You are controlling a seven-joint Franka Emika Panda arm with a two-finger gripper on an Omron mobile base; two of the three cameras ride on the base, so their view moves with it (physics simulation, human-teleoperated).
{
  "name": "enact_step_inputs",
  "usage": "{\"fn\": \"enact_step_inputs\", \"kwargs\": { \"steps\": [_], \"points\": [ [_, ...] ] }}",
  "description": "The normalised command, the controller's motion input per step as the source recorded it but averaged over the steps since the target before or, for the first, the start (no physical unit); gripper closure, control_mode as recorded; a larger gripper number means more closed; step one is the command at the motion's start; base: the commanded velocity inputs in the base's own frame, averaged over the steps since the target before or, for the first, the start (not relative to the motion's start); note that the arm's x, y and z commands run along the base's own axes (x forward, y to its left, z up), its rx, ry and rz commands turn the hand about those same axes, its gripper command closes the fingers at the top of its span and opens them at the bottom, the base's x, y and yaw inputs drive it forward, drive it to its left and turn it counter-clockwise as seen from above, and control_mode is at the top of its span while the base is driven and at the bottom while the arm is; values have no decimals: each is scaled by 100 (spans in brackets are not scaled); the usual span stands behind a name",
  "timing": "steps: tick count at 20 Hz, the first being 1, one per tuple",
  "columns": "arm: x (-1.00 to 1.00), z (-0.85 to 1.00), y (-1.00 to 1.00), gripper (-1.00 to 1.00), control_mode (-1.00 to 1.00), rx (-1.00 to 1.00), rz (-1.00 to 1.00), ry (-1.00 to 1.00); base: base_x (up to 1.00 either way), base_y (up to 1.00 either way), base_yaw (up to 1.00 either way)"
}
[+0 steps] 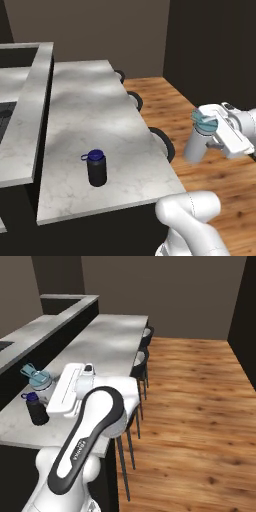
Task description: Move the drinks to the dining counter.
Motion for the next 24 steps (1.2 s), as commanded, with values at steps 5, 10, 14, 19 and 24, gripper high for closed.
{"fn": "enact_step_inputs", "kwargs": {
  "steps": [5,10,14,19,24],
  "points": [
    [19,-57,0,100,-100,9,0,4,0,0,0],
    [24,-54,2,100,-100,20,0,8,0,0,0],
    [44,-43,0,100,-100,14,0,0,0,0,0],
    [51,-26,3,100,-100,3,0,0,0,0,0],
    [30,-1,2,100,-100,-3,0,0,0,0,0]
  ]
}}
